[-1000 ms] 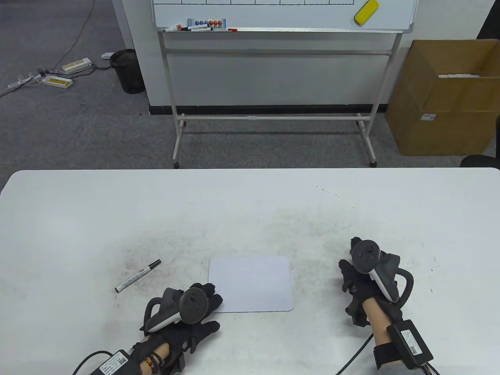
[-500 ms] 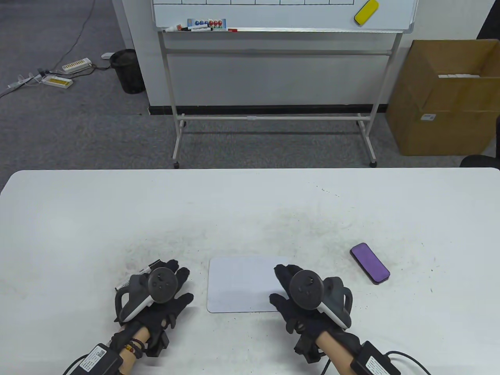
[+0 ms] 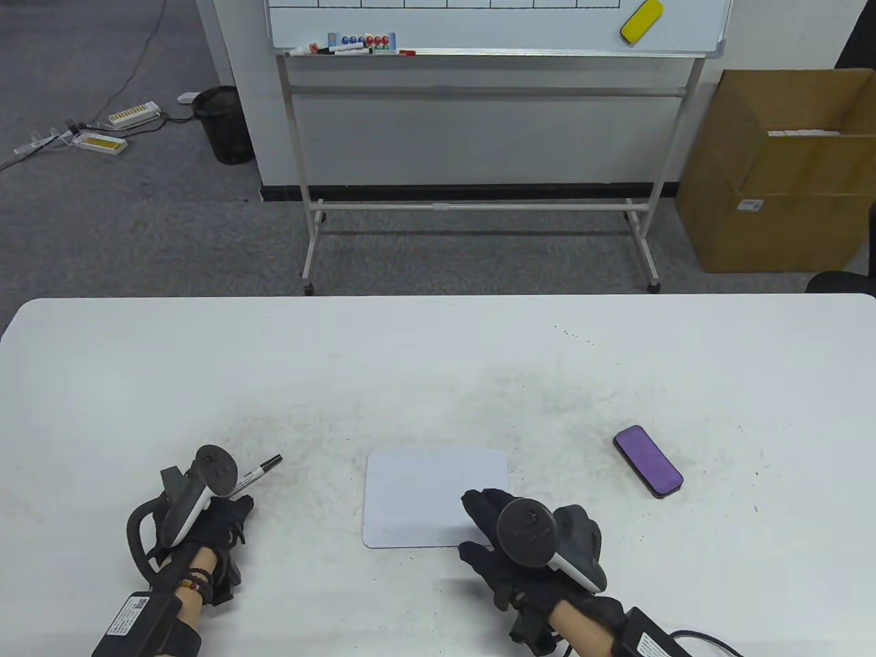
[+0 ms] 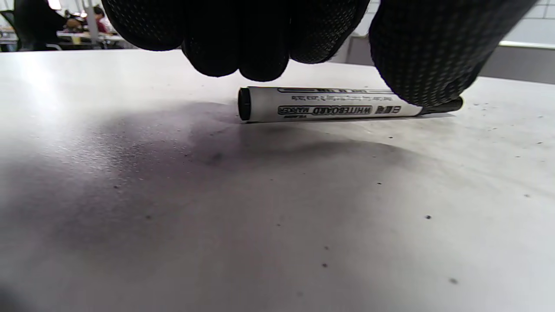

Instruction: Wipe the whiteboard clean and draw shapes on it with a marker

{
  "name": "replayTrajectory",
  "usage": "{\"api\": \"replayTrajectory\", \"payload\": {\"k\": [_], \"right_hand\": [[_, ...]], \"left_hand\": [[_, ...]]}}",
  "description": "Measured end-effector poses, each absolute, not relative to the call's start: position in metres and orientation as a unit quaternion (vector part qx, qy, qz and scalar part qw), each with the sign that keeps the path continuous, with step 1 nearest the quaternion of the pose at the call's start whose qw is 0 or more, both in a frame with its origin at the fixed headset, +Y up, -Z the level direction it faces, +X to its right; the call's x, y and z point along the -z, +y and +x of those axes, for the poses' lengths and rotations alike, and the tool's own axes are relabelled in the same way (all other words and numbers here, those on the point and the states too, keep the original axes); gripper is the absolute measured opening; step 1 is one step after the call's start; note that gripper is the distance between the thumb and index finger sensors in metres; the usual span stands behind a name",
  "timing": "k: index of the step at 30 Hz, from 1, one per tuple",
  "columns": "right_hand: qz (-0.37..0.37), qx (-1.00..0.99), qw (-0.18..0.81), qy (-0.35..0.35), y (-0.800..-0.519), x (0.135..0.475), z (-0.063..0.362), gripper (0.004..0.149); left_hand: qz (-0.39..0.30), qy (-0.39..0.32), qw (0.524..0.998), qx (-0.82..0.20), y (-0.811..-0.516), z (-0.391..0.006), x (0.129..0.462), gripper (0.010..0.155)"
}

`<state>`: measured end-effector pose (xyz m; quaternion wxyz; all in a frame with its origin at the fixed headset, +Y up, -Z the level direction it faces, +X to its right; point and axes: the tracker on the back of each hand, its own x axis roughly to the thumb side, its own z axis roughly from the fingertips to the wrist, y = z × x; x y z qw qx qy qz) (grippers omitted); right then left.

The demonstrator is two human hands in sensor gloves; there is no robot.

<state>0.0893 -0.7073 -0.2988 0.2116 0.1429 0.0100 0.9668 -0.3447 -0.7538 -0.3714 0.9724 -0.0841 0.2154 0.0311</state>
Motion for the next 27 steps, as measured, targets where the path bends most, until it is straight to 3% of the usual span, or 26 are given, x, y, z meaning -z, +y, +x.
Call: {"api": "replayTrajectory", "payload": {"k": [9,12,17,21,27], "right_hand": [[0.149,-0.968,0.200,-0.004,-0.706,0.297,0.088,0.074],[0.145,-0.969,0.202,-0.009,-0.707,0.299,0.088,0.075],[0.159,-0.967,0.194,-0.049,-0.705,0.297,0.085,0.073],[0.207,-0.953,0.206,-0.082,-0.704,0.293,0.073,0.073],[0.274,-0.936,0.151,-0.163,-0.701,0.280,0.051,0.075]], "left_hand": [[-0.077,0.237,0.967,0.051,-0.763,-0.345,0.373,0.051],[-0.089,0.221,0.969,0.061,-0.764,-0.341,0.375,0.050],[-0.099,0.168,0.972,-0.131,-0.745,-0.320,0.372,0.051],[-0.164,0.072,0.949,-0.260,-0.732,-0.270,0.360,0.051],[-0.214,-0.008,0.923,-0.321,-0.730,-0.222,0.340,0.052]]}}
